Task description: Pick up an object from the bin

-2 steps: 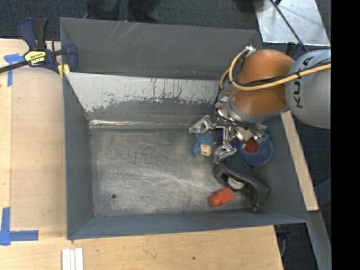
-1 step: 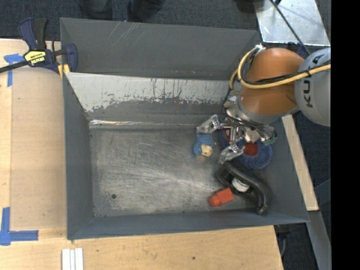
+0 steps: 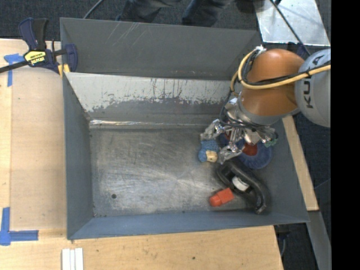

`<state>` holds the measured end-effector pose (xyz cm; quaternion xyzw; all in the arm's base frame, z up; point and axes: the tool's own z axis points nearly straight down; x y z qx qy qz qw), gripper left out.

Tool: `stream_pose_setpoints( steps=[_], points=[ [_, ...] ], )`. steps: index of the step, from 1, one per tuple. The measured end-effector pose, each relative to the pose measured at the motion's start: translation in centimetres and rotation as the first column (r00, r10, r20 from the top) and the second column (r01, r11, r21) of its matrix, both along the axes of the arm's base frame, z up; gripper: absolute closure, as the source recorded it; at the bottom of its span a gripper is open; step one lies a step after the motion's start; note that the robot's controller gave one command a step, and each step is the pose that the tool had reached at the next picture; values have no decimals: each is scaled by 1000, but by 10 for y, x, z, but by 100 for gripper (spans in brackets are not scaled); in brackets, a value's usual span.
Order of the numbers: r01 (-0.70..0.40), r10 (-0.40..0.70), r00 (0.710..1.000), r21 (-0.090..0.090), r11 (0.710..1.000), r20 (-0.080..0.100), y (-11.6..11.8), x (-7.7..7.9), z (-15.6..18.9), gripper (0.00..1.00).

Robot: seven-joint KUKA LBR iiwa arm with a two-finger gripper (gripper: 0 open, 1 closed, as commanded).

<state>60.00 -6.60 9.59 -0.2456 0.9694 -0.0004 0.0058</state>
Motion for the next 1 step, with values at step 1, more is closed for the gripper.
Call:
stream_pose_setpoints(
  steps=[1],
  points=[
    [16, -16, 1000, -3, 1000, 2, 1, 5, 128, 100]
  ],
)
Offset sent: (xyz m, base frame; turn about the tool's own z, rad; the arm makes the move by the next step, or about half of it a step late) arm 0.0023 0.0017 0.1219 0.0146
